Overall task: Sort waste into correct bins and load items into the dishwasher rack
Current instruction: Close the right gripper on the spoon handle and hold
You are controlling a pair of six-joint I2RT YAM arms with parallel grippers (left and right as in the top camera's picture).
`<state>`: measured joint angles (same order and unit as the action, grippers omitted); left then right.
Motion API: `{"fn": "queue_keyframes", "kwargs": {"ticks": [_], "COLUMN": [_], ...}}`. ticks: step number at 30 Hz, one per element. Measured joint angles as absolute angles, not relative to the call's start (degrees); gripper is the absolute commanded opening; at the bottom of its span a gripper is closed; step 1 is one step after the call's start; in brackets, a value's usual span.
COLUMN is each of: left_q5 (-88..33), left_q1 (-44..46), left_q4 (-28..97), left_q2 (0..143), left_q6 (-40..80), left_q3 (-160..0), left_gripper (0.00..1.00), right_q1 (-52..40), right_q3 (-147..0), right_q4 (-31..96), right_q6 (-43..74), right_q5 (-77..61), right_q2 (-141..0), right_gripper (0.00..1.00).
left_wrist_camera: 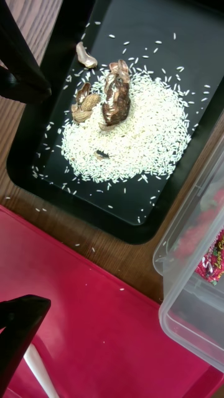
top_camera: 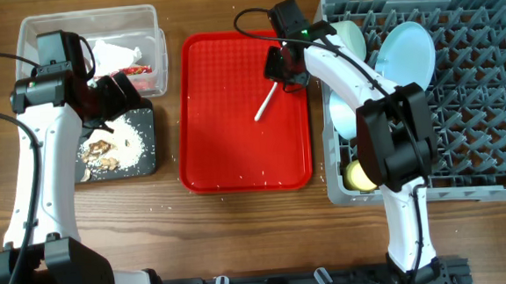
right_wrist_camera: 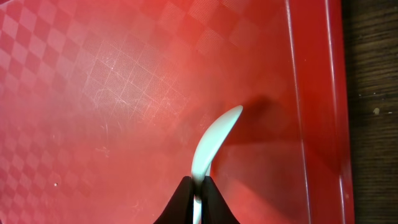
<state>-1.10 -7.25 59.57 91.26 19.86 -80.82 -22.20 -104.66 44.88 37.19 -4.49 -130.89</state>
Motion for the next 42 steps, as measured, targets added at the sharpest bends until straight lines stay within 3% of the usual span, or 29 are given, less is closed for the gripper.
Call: {"fn": "queue_keyframes", "kwargs": {"ticks": [42], "left_q5": [-1.1], "left_q1": [-7.2], "left_q4": [59.6], "left_q2": [91.3], "left_q6": [19.9], "left_q3": [-80.8], "left_gripper": [1.0], "right_q1": [-22.2], "right_q3": [-104.7], "right_q4": [44.9], "right_q6": [37.2], "right_q5": [-4.5], "right_q2": [-130.9], "right_gripper": [0.04]}}
